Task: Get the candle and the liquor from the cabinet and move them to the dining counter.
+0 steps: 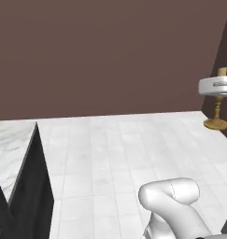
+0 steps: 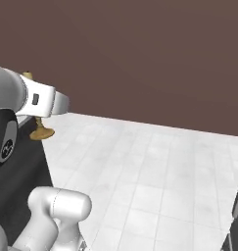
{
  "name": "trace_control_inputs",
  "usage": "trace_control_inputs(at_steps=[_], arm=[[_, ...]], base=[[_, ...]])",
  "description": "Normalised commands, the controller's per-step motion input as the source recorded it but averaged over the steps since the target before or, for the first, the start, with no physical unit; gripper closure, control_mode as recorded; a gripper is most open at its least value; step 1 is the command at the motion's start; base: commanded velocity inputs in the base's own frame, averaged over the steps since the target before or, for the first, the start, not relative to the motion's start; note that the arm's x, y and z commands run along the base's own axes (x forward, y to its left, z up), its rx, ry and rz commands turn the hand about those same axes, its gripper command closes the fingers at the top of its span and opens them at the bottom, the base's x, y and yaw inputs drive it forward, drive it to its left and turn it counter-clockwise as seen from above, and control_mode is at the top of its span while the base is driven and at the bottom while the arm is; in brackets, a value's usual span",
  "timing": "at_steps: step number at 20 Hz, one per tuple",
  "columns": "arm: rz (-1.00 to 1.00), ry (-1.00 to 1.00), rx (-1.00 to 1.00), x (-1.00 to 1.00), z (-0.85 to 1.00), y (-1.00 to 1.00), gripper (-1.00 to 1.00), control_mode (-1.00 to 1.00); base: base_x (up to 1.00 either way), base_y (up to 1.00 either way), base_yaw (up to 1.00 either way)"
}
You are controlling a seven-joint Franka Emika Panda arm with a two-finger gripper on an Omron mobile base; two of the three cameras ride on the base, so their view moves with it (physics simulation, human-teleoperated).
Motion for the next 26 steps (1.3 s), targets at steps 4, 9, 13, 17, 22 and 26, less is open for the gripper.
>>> trace_control_inputs(at_steps=[4, 9, 13, 17, 22, 26], arm=[[0.00, 0.00, 0.00, 0.00, 0.00, 0.00, 1.00, 1.00], [0.00, 0.00, 0.00, 0.00, 0.00, 0.00, 1.00, 1.00], [0.00, 0.00, 0.00, 0.00, 0.00, 0.00, 1.00, 1.00], [0.00, 0.00, 0.00, 0.00, 0.00, 0.00, 1.00, 1.00], [0.00, 0.00, 0.00, 0.00, 0.00, 0.00, 1.00, 1.00], [0.00, 0.00, 0.00, 0.00, 0.00, 0.00, 1.00, 1.00]], base=[[1.00, 0.00, 0.05], [1.00, 0.00, 0.12], [1.00, 0.00, 0.21], [1.00, 0.00, 0.33], [1.00, -0.02, 0.43], [1.00, -0.10, 0.57]])
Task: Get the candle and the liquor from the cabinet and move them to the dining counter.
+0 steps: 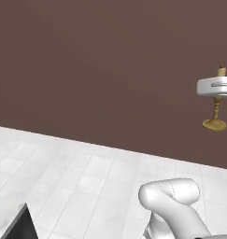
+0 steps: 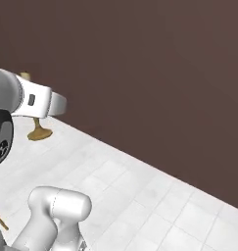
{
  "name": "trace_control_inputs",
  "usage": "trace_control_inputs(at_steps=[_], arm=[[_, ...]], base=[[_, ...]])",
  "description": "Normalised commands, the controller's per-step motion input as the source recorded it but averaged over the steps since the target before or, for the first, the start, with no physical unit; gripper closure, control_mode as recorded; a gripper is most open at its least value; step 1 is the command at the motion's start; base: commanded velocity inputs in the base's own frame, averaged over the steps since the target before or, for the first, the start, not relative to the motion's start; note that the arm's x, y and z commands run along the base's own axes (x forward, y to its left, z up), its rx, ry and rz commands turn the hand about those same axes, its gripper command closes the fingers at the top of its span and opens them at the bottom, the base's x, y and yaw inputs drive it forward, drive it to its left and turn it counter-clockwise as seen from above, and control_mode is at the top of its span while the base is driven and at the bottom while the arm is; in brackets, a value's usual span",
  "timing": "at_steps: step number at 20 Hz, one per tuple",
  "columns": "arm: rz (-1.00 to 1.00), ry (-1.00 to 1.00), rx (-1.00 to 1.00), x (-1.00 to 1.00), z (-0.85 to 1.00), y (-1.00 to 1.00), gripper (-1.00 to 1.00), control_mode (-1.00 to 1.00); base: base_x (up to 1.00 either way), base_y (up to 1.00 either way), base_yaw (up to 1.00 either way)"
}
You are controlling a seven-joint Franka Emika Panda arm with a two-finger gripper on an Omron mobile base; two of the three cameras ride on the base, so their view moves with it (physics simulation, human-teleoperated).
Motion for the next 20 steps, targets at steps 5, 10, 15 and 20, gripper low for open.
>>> trace_control_inputs(at_steps=[5, 10, 15, 20], arm=[[0.00, 0.00, 0.00, 0.00, 0.00, 0.00, 1.00, 1.00], [0.00, 0.00, 0.00, 0.00, 0.00, 0.00, 1.00, 1.00], [0.00, 0.00, 0.00, 0.00, 0.00, 0.00, 1.00, 1.00], [0.00, 0.00, 0.00, 0.00, 0.00, 0.00, 1.00, 1.00]], base=[[1.00, -0.15, 0.65], [0.85, -0.20, 0.76], [0.54, -0.36, 0.75], [0.54, -0.35, 0.76]])
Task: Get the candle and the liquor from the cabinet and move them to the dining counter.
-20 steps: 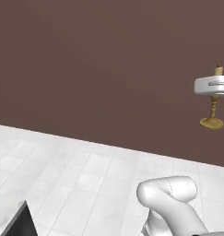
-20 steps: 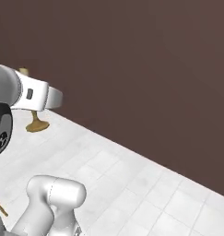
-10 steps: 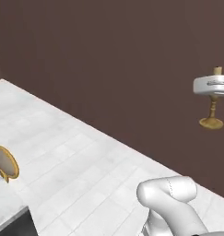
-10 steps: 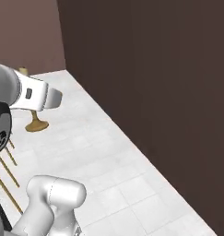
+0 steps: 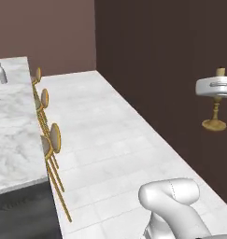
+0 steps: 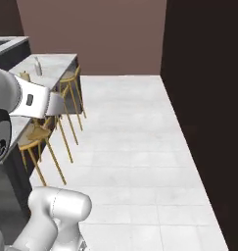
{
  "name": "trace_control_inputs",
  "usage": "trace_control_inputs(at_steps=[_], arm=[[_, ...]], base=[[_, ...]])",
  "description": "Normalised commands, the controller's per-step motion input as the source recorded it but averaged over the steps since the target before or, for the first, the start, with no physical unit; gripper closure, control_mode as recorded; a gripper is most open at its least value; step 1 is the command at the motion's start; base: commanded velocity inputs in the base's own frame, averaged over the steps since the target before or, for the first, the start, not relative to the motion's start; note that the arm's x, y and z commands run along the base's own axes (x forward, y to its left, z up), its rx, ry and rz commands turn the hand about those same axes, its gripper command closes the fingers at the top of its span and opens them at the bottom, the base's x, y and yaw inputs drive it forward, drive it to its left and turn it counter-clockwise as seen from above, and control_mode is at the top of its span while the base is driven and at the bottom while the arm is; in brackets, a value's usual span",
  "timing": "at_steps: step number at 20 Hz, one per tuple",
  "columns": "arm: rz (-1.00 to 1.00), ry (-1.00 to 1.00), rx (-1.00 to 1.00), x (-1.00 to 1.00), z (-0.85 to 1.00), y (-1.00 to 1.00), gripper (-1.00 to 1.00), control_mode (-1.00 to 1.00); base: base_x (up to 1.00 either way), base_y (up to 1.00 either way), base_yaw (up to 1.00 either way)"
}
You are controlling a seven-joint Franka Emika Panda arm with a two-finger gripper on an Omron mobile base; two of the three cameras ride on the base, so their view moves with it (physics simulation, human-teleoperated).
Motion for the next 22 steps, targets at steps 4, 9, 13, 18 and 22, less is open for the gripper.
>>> trace_control_inputs(at_steps=[4, 9, 13, 18, 22], arm=[[0.00, 0.00, 0.00, 0.00, 0.00, 0.00, 1.00, 1.00], [0.00, 0.00, 0.00, 0.00, 0.00, 0.00, 1.00, 1.00], [0.00, 0.00, 0.00, 0.00, 0.00, 0.00, 1.00, 1.00], [0.00, 0.00, 0.00, 0.00, 0.00, 0.00, 1.00, 1.00], [0.00, 0.00, 0.00, 0.00, 0.00, 0.00, 1.00, 1.00]], base=[[0.56, -0.39, 0.74], [0.64, -0.66, 0.59], [0.80, -0.64, 0.29], [0.98, -0.61, 0.19], [1.00, -0.56, 0.18]])
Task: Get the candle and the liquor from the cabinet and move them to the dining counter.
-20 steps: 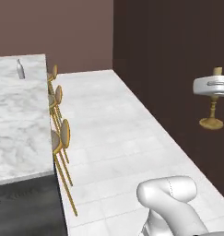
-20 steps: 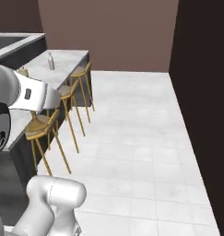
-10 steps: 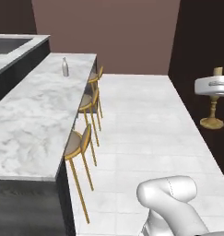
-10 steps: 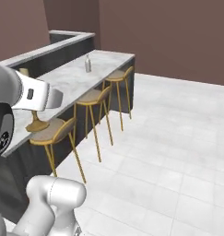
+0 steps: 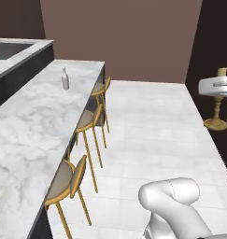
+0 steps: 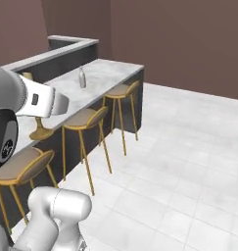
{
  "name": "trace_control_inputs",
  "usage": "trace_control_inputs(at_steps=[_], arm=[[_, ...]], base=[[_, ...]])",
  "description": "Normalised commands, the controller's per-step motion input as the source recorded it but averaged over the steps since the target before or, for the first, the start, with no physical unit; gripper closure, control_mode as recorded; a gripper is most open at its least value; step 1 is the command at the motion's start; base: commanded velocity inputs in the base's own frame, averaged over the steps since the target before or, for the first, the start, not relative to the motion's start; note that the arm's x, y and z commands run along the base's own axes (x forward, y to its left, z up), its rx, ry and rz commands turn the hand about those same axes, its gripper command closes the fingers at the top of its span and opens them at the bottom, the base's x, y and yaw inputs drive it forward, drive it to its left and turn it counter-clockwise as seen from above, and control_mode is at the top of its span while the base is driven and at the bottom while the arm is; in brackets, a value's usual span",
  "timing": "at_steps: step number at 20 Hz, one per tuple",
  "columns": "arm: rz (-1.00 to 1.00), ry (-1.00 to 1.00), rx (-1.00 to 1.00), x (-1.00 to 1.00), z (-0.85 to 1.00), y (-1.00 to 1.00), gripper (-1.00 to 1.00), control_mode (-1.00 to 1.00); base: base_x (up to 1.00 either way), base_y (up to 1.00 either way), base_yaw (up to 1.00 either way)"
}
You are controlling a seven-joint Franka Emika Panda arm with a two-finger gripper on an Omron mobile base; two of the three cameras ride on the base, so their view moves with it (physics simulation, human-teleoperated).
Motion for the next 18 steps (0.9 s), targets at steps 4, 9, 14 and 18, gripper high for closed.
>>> trace_control_inputs(at_steps=[4, 9, 14, 18], arm=[[0.00, 0.00, 0.00, 0.00, 0.00, 0.00, 1.00, 1.00], [0.00, 0.00, 0.00, 0.00, 0.00, 0.00, 1.00, 1.00], [0.00, 0.00, 0.00, 0.00, 0.00, 0.00, 1.00, 1.00], [0.00, 0.00, 0.00, 0.00, 0.00, 0.00, 1.00, 1.00]], base=[[1.00, -0.64, 0.20], [0.97, -0.71, 0.23], [0.71, -0.74, 0.31], [0.35, -0.59, 0.45]])
